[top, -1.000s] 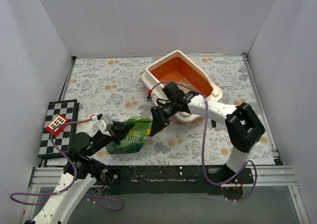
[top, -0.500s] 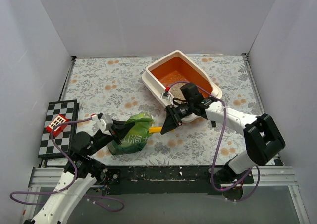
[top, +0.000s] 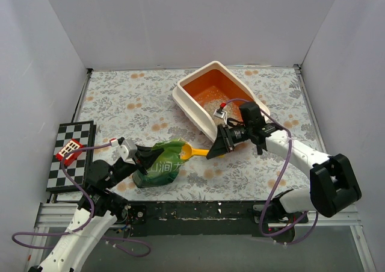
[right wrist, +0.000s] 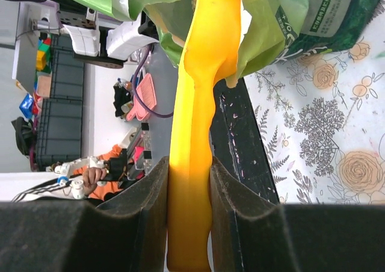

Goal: Fill the litter box with clean litter

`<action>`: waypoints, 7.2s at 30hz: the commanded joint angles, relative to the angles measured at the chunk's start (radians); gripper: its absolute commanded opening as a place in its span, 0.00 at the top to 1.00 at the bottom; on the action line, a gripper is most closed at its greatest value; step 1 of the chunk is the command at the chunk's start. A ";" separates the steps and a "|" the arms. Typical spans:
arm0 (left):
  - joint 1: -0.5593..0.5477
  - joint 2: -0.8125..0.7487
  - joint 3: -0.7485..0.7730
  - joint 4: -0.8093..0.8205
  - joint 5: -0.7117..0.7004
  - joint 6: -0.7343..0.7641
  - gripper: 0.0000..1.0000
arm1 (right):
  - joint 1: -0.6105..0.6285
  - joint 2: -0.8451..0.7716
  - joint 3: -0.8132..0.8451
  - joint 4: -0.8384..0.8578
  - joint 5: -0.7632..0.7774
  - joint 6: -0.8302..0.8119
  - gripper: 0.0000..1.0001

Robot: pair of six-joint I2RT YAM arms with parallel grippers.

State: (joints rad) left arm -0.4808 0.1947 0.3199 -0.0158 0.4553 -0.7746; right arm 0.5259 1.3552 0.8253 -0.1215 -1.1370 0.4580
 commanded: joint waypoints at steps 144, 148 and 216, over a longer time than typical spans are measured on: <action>0.001 0.002 0.021 0.022 -0.067 0.012 1.00 | 0.146 -0.096 0.723 -0.931 0.760 -0.355 0.99; 0.001 -0.001 0.021 0.022 -0.075 0.014 1.00 | 0.154 -0.128 0.677 -0.896 0.761 -0.309 0.99; 0.001 0.000 0.013 0.031 -0.066 0.009 1.00 | 0.155 -0.311 -0.026 -0.429 1.175 0.039 0.41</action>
State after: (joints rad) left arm -0.4808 0.1864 0.3202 -0.0166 0.3885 -0.7738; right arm 0.6804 1.0065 0.7525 -0.5232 0.0044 0.5087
